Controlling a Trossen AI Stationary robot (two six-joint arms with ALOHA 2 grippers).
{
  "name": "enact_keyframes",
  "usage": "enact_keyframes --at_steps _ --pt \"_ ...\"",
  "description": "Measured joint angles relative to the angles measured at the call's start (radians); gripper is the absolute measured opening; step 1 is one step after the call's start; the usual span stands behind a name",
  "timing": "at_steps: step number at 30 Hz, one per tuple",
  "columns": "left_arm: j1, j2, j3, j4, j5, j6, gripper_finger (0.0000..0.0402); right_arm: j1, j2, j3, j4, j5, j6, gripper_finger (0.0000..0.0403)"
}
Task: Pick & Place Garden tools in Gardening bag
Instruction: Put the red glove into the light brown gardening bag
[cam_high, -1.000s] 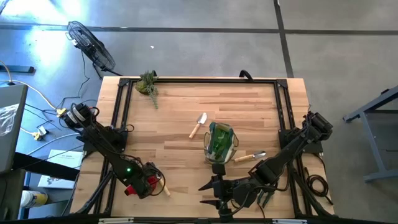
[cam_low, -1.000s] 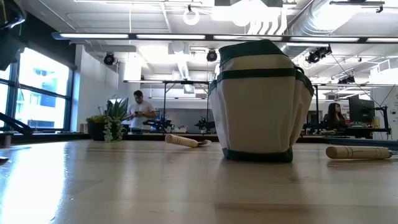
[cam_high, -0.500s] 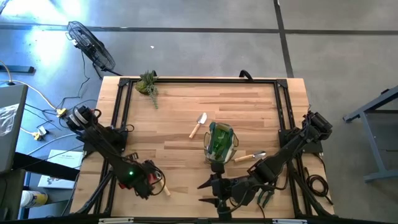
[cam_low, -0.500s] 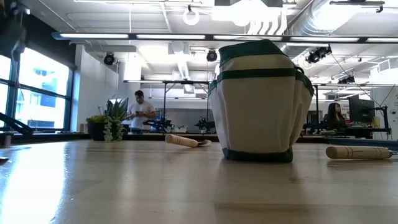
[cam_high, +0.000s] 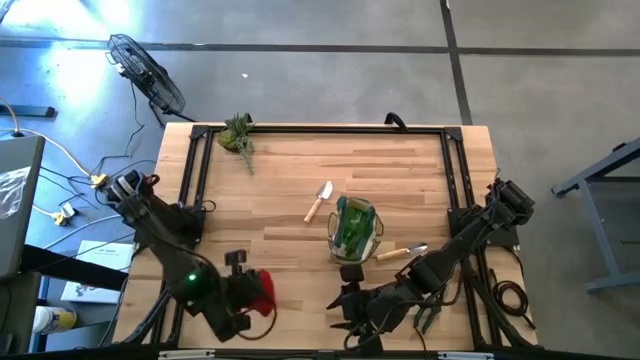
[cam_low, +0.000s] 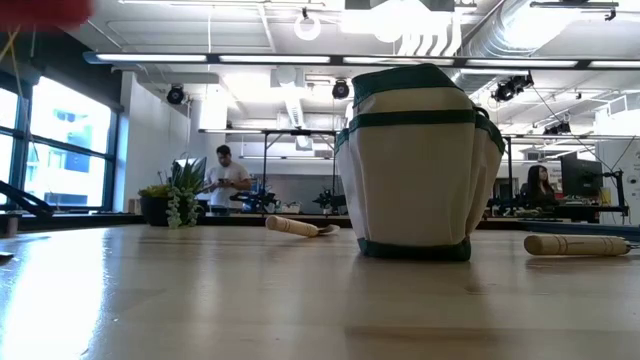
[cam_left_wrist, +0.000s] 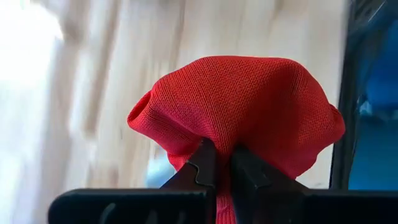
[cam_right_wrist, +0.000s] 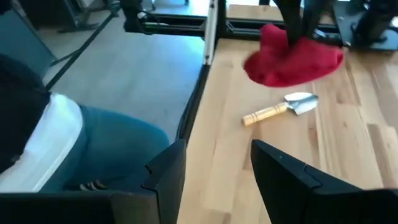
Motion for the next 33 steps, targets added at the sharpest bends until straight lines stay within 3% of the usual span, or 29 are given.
enact_keyframes --at_steps 7,13,21,25,33 --pt "-0.075 0.000 0.013 0.234 -0.323 0.153 0.0019 0.019 0.000 0.000 0.075 0.136 -0.071 0.0172" --pt "-0.102 0.000 0.013 0.242 -0.554 0.171 0.0008 0.034 0.000 0.000 0.229 0.344 -0.062 0.0172" --pt "-0.084 0.010 -0.061 0.253 -0.858 0.169 0.0010 0.013 0.008 0.000 0.267 0.472 0.041 0.0172" --pt "-0.054 0.021 -0.116 0.299 -0.913 0.182 0.0011 -0.009 0.040 0.000 0.274 0.516 0.044 0.0172" --pt "-0.001 0.077 -0.123 0.358 -0.926 0.270 0.0013 -0.056 0.114 -0.002 0.346 0.558 -0.026 0.0172"
